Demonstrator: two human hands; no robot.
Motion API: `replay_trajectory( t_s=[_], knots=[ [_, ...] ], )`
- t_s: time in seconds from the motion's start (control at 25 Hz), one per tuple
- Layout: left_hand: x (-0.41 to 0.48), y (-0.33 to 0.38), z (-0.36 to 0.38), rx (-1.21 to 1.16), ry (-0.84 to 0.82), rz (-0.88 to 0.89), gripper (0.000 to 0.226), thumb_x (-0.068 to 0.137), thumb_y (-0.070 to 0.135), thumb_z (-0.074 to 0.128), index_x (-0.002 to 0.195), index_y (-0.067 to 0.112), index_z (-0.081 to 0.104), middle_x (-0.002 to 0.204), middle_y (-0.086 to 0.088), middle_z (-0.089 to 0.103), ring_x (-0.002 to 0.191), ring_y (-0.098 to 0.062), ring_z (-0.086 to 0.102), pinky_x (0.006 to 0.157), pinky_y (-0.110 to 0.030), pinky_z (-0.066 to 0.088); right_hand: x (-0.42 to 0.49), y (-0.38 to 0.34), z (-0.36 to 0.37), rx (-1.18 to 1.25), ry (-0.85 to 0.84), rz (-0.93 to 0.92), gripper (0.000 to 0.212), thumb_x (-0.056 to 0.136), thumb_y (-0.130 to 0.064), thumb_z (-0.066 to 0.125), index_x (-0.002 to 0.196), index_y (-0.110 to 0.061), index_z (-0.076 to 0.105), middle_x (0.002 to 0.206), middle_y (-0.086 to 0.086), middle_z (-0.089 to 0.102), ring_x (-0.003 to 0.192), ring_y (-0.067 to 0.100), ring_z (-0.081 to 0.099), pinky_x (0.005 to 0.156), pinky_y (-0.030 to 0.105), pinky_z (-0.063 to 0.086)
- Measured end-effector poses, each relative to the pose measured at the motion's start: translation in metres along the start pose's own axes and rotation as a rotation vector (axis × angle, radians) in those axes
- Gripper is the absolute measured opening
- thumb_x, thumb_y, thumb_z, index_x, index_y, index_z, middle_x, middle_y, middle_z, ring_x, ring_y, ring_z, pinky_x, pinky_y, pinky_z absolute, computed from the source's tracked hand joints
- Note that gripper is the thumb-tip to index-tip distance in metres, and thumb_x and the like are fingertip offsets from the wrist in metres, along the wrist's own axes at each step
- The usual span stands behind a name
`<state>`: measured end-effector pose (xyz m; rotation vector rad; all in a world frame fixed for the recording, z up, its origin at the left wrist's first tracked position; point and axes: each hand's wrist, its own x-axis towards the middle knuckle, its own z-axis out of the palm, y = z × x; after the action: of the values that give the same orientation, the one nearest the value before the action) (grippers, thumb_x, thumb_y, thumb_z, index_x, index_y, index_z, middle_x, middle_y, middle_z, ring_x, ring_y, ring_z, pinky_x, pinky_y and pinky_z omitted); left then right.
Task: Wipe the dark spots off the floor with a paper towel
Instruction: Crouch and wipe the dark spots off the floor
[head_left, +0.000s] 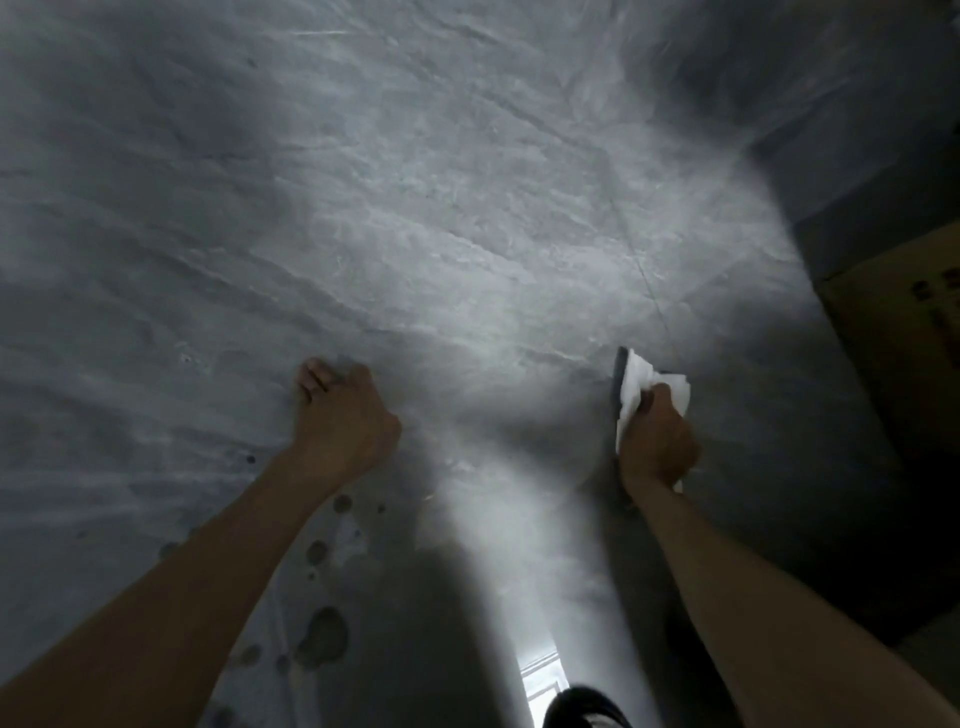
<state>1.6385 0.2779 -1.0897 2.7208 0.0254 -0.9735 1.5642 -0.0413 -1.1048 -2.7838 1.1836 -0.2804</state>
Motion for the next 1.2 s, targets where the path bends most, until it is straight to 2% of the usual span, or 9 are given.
replay_trajectory(
  t_s=[0.08, 0.24, 0.28, 0.44, 0.52, 0.68, 0.88, 1.08, 1.2],
  knots=[
    [-0.002, 0.002, -0.001, 0.005, 0.002, 0.001, 0.073, 0.093, 0.032, 0.043, 0.149, 0.000, 0.009, 0.147, -0.047, -0.001, 0.140, -0.057, 0.002, 0.118, -0.052, 0.006, -0.031, -0.011, 0.005, 0.049, -0.055, 0.080, 0.019, 0.097, -0.022, 0.051, 0.085, -0.011, 0.059, 0.068, 0.022, 0.065, 0.059, 0.039, 0.064, 0.051, 0.035, 0.041],
    [-0.007, 0.006, 0.000, 0.022, 0.048, -0.007, 0.070, 0.092, 0.031, 0.042, 0.147, 0.000, 0.013, 0.146, -0.048, 0.002, 0.140, -0.057, 0.005, 0.117, -0.053, 0.008, -0.074, 0.007, 0.005, -0.064, -0.170, -0.412, 0.024, 0.092, -0.028, 0.051, 0.076, -0.014, 0.061, 0.053, 0.008, 0.060, 0.042, 0.030, 0.057, 0.040, 0.027, 0.039],
    [-0.007, 0.004, 0.000, 0.018, 0.050, -0.002, 0.071, 0.092, 0.031, 0.043, 0.147, 0.000, 0.012, 0.147, -0.047, 0.002, 0.140, -0.056, 0.005, 0.117, -0.052, 0.009, -0.057, 0.013, 0.004, -0.068, -0.172, -0.389, 0.025, 0.094, -0.027, 0.048, 0.077, -0.014, 0.062, 0.056, 0.011, 0.061, 0.044, 0.032, 0.059, 0.041, 0.030, 0.041],
    [-0.007, 0.004, -0.004, -0.015, 0.005, 0.008, 0.072, 0.092, 0.027, 0.043, 0.148, -0.001, 0.008, 0.147, -0.046, -0.002, 0.141, -0.055, 0.001, 0.118, -0.051, 0.006, -0.007, 0.023, -0.004, -0.039, 0.006, 0.182, 0.024, 0.099, -0.025, 0.043, 0.092, -0.007, 0.058, 0.082, 0.028, 0.066, 0.070, 0.043, 0.064, 0.061, 0.043, 0.046],
    [-0.006, 0.009, -0.005, -0.034, -0.008, -0.018, 0.074, 0.090, 0.026, 0.045, 0.148, -0.001, 0.007, 0.146, -0.047, -0.003, 0.140, -0.056, 0.000, 0.118, -0.052, 0.004, -0.040, 0.005, 0.001, -0.013, -0.005, 0.089, 0.022, 0.098, -0.023, 0.045, 0.088, -0.008, 0.058, 0.070, 0.025, 0.064, 0.061, 0.040, 0.063, 0.054, 0.039, 0.044],
    [-0.008, 0.010, -0.006, -0.021, -0.007, -0.016, 0.075, 0.091, 0.028, 0.044, 0.148, -0.001, 0.006, 0.146, -0.047, -0.005, 0.140, -0.057, -0.002, 0.119, -0.052, 0.003, -0.086, 0.007, -0.001, -0.131, -0.174, -0.419, 0.020, 0.095, -0.023, 0.044, 0.082, -0.016, 0.058, 0.053, 0.010, 0.058, 0.042, 0.029, 0.057, 0.042, 0.031, 0.043],
    [-0.005, 0.007, -0.006, 0.010, -0.009, 0.002, 0.074, 0.092, 0.029, 0.044, 0.147, -0.003, 0.005, 0.145, -0.049, -0.001, 0.139, -0.059, 0.002, 0.118, -0.054, 0.007, -0.014, 0.009, -0.008, -0.056, -0.037, 0.131, 0.014, 0.097, -0.018, 0.048, 0.095, -0.008, 0.058, 0.084, 0.025, 0.065, 0.074, 0.041, 0.064, 0.061, 0.042, 0.046],
    [-0.004, 0.012, -0.006, 0.013, -0.028, -0.016, 0.075, 0.091, 0.030, 0.045, 0.148, 0.000, 0.007, 0.146, -0.047, -0.002, 0.139, -0.058, -0.001, 0.118, -0.054, 0.006, -0.092, 0.011, -0.009, -0.051, -0.165, -0.160, 0.015, 0.089, -0.015, 0.065, 0.077, -0.013, 0.057, 0.051, 0.015, 0.057, 0.042, 0.032, 0.058, 0.040, 0.029, 0.038],
    [-0.005, 0.006, -0.006, 0.008, -0.017, -0.012, 0.075, 0.092, 0.030, 0.046, 0.148, -0.001, 0.008, 0.148, -0.046, 0.000, 0.140, -0.056, 0.002, 0.118, -0.052, 0.007, -0.049, 0.004, -0.002, -0.082, -0.167, -0.058, 0.016, 0.096, -0.023, 0.052, 0.086, -0.013, 0.059, 0.068, 0.019, 0.065, 0.060, 0.037, 0.064, 0.051, 0.035, 0.043]
  ],
)
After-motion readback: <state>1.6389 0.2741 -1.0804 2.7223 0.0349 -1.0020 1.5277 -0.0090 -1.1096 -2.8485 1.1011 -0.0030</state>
